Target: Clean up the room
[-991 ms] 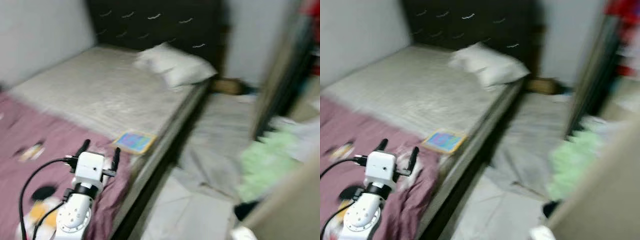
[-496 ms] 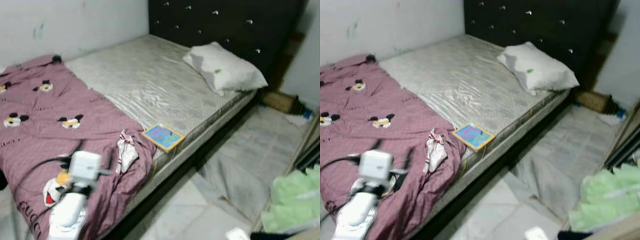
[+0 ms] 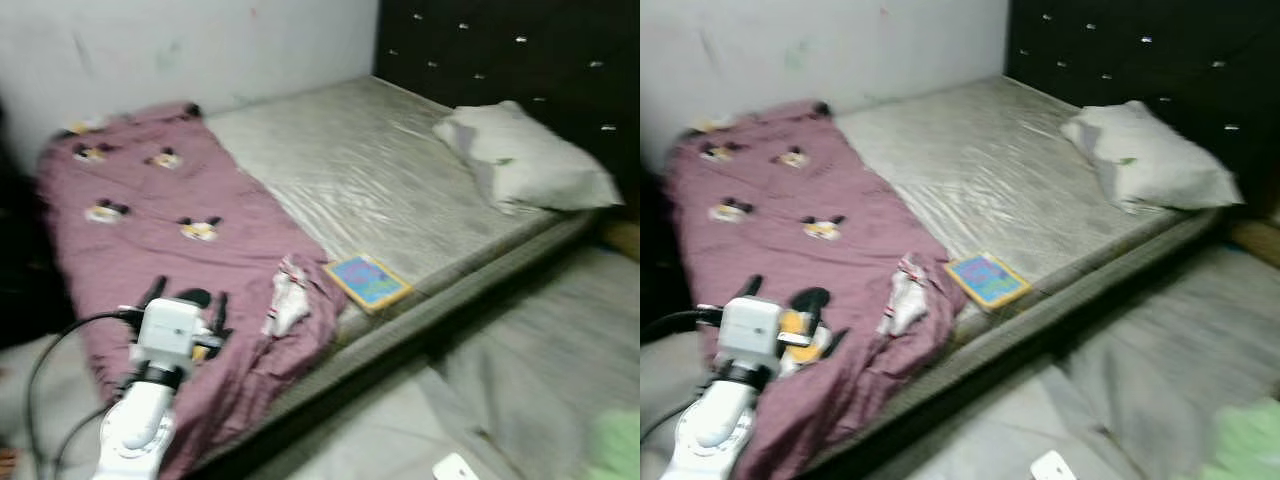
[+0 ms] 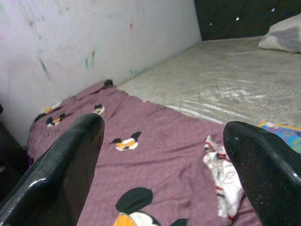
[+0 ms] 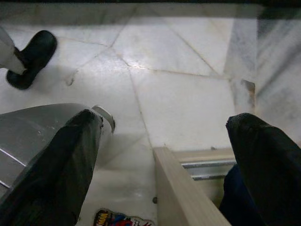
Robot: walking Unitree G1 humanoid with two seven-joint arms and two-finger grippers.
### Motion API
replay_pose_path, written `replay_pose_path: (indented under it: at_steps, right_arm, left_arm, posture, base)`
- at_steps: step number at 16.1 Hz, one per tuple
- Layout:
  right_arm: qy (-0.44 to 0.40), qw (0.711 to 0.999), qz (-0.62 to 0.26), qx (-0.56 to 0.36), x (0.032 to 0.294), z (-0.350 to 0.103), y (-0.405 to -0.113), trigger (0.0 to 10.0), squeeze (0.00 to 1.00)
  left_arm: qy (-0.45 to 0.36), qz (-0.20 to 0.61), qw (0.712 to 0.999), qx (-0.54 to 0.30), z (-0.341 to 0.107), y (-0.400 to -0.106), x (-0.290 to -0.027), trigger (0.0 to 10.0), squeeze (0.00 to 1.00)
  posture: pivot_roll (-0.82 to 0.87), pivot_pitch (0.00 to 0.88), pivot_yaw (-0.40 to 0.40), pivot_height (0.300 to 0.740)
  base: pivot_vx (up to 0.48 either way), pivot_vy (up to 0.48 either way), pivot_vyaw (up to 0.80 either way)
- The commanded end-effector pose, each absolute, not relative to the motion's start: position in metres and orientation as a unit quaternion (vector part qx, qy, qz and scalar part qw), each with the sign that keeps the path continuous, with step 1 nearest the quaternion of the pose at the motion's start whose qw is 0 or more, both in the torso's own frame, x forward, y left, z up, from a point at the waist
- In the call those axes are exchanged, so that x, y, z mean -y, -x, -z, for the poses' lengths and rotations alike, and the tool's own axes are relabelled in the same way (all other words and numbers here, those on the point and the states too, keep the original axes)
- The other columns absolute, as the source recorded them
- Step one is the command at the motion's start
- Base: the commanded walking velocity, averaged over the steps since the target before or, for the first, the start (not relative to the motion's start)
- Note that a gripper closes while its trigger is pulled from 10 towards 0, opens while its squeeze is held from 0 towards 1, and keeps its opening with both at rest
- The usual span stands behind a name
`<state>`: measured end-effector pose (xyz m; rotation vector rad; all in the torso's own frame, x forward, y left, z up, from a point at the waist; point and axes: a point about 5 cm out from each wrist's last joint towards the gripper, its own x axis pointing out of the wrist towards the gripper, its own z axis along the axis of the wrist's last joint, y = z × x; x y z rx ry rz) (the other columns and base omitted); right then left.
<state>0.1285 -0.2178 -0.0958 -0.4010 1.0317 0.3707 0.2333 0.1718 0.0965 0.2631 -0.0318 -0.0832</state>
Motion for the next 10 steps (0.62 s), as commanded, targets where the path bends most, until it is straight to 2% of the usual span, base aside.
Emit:
replay_pose_path:
  at_steps: [1,6,7,10]
  right_arm:
    - [0.196,0.836,-0.177,-0.482,0.216,0.095,-0.132,10.0,0.00]
    - [0.217,0.883,-0.132,-0.394,0.215,0.076,-0.175,10.0,0.00]
    - [0.221,0.890,-0.119,-0.380,0.219,0.071,-0.182,10.0,0.00]
    - [0.220,0.904,-0.075,-0.360,0.233,0.061,-0.194,10.0,0.00]
  left_arm:
    - [-0.135,0.042,0.990,0.018,-0.099,-0.234,-0.175,10.0,0.00]
    - [-0.133,0.042,0.990,0.019,-0.098,-0.235,-0.174,10.0,0.00]
    - [-0.132,0.045,0.990,0.018,-0.098,-0.236,-0.173,10.0,0.00]
    - [-0.131,0.045,0.990,0.020,-0.099,-0.238,-0.172,10.0,0.00]
  posture:
    - [0.02,0.004,0.006,0.740]
    - [0.02,0.002,0.006,0.740]
    - [0.01,0.002,0.008,0.740]
    - [0.01,0.000,0.009,0.740]
  base:
    - [0.000,0.000,0.79]
    - [0.000,0.000,0.77]
    - [0.000,0.000,0.46]
    - [0.000,0.000,0.00]
